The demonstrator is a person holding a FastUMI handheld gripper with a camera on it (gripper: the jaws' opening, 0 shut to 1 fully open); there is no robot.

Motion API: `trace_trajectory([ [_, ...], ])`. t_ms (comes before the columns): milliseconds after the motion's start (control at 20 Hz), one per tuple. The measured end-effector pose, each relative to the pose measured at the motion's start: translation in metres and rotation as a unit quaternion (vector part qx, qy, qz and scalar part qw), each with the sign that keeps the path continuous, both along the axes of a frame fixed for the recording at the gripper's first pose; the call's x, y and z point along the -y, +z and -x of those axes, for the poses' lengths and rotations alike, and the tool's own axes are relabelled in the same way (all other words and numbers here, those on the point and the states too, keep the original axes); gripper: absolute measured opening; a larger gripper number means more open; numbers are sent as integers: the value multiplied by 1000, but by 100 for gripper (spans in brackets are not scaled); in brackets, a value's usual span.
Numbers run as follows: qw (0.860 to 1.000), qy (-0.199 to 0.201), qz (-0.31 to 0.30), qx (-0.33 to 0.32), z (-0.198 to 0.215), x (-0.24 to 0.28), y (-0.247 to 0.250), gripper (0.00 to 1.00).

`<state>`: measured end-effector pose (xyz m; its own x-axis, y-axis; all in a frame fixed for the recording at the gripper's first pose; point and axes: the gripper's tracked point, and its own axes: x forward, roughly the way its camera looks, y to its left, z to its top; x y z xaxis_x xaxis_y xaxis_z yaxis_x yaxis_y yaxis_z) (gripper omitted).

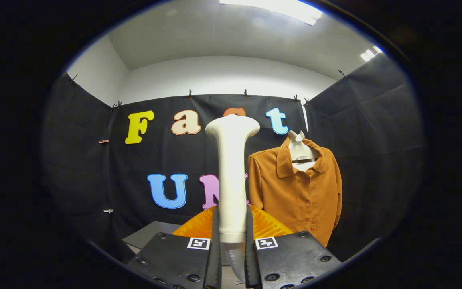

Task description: Iron the clothes twice with a garment steamer, once on the left side and once on the right side.

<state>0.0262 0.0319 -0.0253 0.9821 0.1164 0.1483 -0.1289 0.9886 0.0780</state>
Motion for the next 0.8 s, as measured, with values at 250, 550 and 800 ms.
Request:
trace_trajectory([
  [250,1000,7,7,-3,2,-11,-1,26],
  [550,1000,9,8,-3,5,-12,5,26],
  [800,1000,4,9,-5,6,-8,5,26],
])
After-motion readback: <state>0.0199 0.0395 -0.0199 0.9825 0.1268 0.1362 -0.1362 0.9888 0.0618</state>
